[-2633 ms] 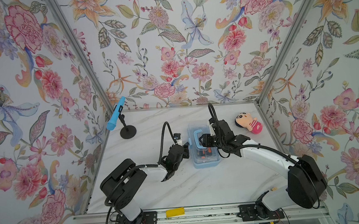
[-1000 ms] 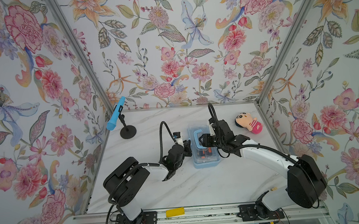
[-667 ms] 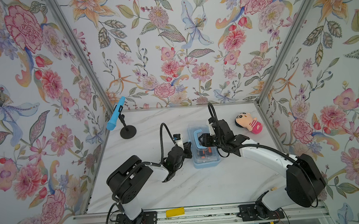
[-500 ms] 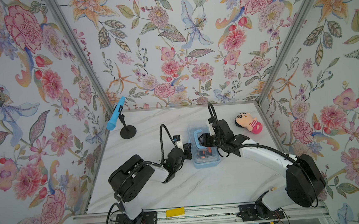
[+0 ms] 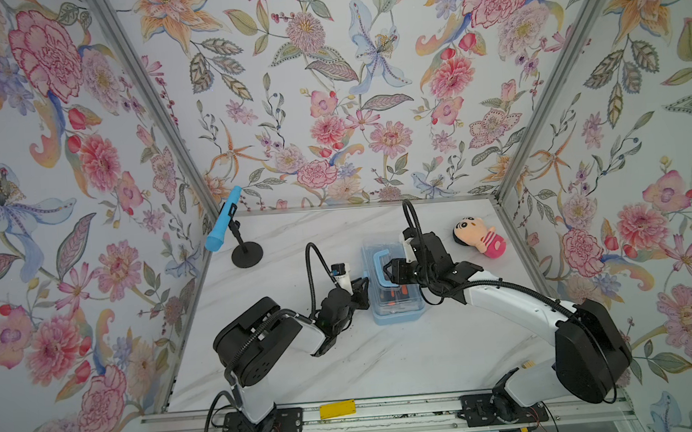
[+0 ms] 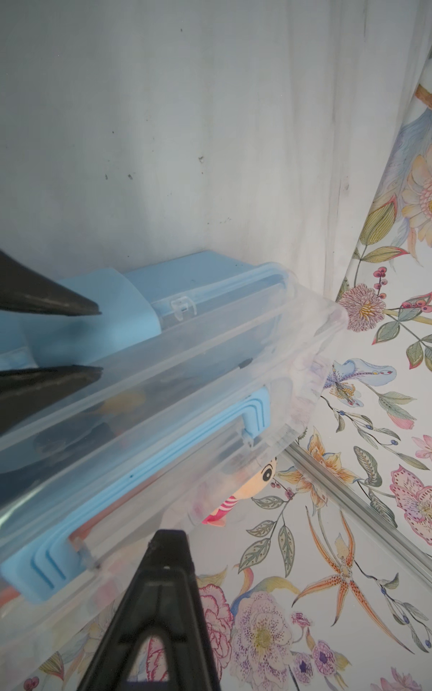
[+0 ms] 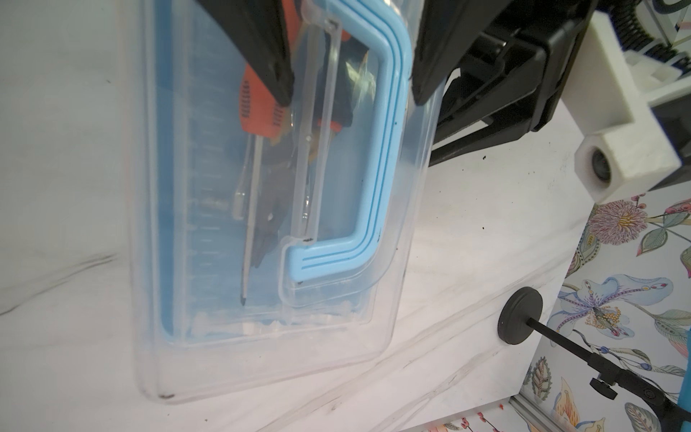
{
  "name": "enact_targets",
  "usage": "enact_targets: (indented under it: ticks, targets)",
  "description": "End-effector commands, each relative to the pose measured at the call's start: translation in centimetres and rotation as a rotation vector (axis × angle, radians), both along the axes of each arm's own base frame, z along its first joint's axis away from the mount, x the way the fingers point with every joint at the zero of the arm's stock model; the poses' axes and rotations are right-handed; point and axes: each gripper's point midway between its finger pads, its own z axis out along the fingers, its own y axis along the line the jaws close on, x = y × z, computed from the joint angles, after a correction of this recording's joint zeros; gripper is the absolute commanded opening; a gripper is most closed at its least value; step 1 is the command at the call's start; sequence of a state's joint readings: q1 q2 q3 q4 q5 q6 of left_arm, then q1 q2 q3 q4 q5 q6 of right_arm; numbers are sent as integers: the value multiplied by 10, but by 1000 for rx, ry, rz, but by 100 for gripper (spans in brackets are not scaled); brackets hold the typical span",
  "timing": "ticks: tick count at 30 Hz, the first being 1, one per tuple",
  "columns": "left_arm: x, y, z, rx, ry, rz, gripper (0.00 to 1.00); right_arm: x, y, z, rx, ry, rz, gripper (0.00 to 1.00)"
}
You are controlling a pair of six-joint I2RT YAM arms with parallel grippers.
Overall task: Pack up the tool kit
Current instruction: 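Release the lid and draw both grippers back beside the box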
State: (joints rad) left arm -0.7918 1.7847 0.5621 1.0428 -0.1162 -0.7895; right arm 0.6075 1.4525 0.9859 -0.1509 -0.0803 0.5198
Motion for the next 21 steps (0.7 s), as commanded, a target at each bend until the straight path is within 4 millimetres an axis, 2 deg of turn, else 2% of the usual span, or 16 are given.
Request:
enact_targets:
  ticks: [1,6,8,10,13,16,19,20,21]
  targets:
    - [3,8,21,35,-39,22,35,-8,-14,-4,-3,59,-18,54]
    - [12,28,50,65,-80,82,40,4,-18,25,69,27,-20,54]
    - [15,41,64,68,-90,118,41,9,-23,34,86,14,-33,54]
    - [17,57,67,83,-73,156,41,14,-32,38,101,11,-53,54]
    - [23,81,55,141,17,213,40,22,-53,43,109,0,-115,54]
    - [30,96,30,230,155,218,39,28,-79,40,105,1,-185,54]
    - [35,89,5,298,267,136,38,31,-101,23,76,44,-240,54]
    - [34,84,-16,331,322,101,38,31,-105,15,67,64,-250,54]
    - [34,75,-28,345,357,58,37,32,-110,5,55,87,-261,54]
